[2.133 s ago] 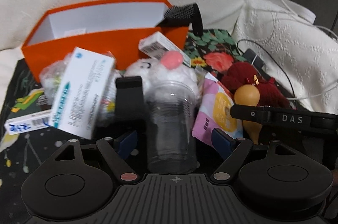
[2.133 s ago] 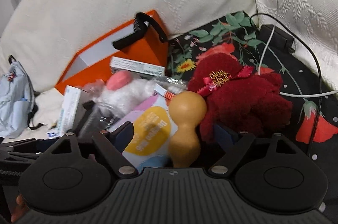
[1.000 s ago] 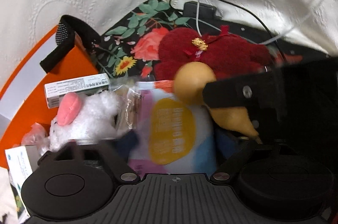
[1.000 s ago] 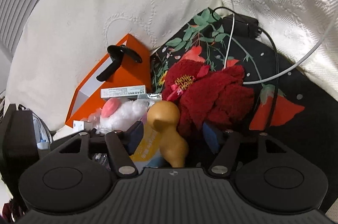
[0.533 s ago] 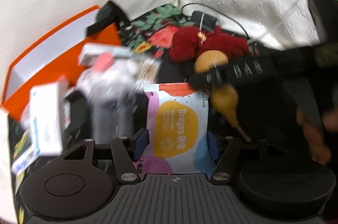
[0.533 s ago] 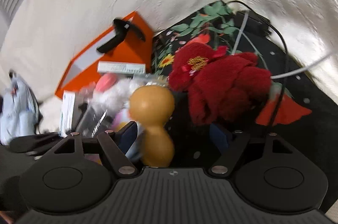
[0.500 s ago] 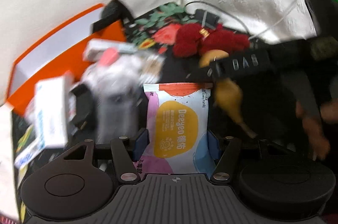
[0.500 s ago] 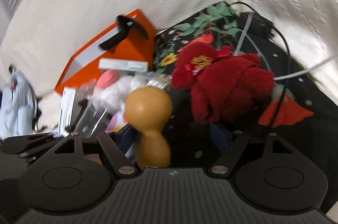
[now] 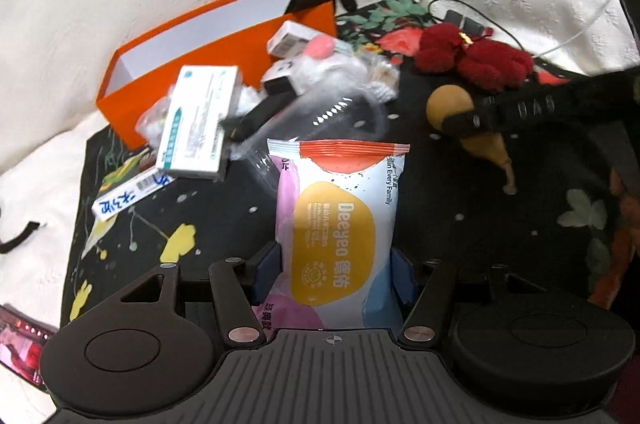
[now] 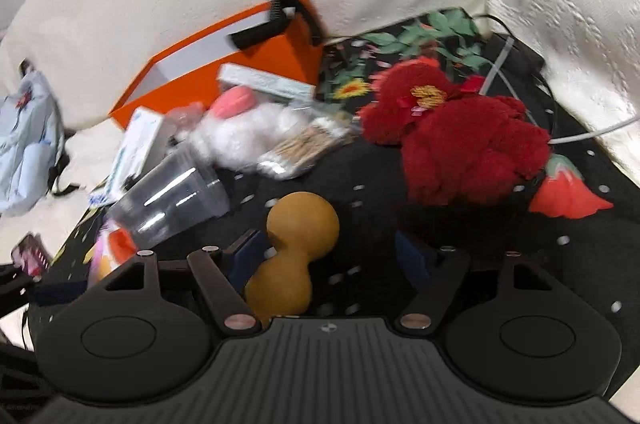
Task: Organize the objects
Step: 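Close the left tool on the wipes pack while the right grasps the gourd toy, then lift the wipes pack and gourd toy and carry them over the orange box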
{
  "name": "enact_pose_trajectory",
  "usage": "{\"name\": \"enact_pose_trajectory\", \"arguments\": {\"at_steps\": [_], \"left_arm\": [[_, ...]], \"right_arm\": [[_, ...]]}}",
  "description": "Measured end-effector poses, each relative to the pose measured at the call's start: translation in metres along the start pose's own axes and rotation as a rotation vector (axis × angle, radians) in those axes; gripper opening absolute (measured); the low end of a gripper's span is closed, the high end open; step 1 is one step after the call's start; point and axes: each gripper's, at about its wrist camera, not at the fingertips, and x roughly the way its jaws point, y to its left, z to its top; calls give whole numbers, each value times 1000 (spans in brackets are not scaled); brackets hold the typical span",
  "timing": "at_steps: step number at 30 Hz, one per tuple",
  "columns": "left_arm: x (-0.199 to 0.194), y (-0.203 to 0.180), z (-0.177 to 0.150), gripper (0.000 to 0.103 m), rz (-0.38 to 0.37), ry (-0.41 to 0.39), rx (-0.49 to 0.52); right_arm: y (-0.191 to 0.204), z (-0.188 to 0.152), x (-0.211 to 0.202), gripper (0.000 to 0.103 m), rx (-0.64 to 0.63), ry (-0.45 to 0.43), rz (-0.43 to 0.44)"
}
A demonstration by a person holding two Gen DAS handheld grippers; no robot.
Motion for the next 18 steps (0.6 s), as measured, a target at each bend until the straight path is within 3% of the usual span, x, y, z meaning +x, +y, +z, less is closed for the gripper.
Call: {"name": "enact_pose_trajectory", "arguments": {"at_steps": [3, 7, 9, 10, 13, 18], "left_arm": [[8, 3, 5, 103, -7, 5, -8], [22, -1, 5, 103, -4, -10, -9], [23, -1, 3, 103, -16, -24, -29], [22, 1, 3, 103, -24, -30, -43], [16, 5, 1, 103, -31, -46, -70], [-10, 13, -3, 103, -16, -104, -71]], "right_arm": [[15, -6, 6, 66, -54, 22, 6], [21, -3, 19, 60, -82, 24, -22], [23, -3, 22, 43, -94, 15, -28], [25, -4, 23, 41, -111, 10, -37], [30, -9, 22, 40, -161, -10, -54], [21, -5, 9, 40, -117, -75, -15]]}}
